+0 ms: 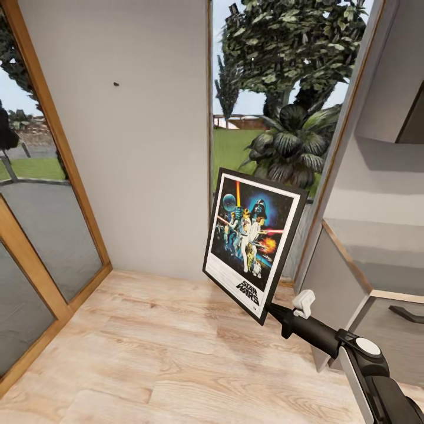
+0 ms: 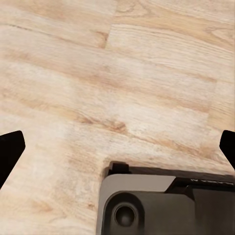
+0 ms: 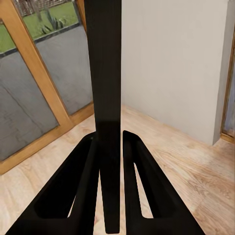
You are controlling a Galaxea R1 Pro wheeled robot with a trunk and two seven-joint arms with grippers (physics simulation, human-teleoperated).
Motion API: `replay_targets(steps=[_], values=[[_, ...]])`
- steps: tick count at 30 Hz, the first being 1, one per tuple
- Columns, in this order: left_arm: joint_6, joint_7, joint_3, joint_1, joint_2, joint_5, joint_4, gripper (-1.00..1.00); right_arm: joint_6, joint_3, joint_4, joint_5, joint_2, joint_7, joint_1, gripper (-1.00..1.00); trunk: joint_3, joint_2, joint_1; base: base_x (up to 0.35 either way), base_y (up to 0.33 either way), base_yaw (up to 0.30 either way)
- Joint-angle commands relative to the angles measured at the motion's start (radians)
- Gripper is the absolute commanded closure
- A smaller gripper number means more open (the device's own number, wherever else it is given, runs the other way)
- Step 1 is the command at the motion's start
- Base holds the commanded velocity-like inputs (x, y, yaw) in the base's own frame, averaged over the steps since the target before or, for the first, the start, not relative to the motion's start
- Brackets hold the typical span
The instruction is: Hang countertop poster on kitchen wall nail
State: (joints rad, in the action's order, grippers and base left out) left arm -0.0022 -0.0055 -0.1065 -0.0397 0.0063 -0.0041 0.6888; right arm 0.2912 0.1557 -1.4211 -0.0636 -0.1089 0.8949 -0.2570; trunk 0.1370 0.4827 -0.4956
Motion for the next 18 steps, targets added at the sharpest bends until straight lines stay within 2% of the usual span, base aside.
replay_targets(steps=[1,12,18], values=[[0.000,-0.001,-0.001,0.000,0.000,0.000,0.001,-1.00,0.011,0.001,-0.001,-0.009,0.000,0.004,-0.001,1.00,-0.002,-0.006,0.003,0.000,0.000,0.000],[0.000,-0.001,-0.001,0.000,0.000,0.000,0.001,-1.00,0.011,0.001,0.001,-0.009,0.000,0.004,-0.001,1.00,-0.036,-0.083,0.046,0.000,0.000,0.000],[0.000,-0.001,-0.001,0.000,0.000,0.000,0.001,-1.00,0.011,0.001,0.001,-0.009,0.000,0.004,-0.001,1.00,-0.036,-0.083,0.046,0.000,0.000,0.000]])
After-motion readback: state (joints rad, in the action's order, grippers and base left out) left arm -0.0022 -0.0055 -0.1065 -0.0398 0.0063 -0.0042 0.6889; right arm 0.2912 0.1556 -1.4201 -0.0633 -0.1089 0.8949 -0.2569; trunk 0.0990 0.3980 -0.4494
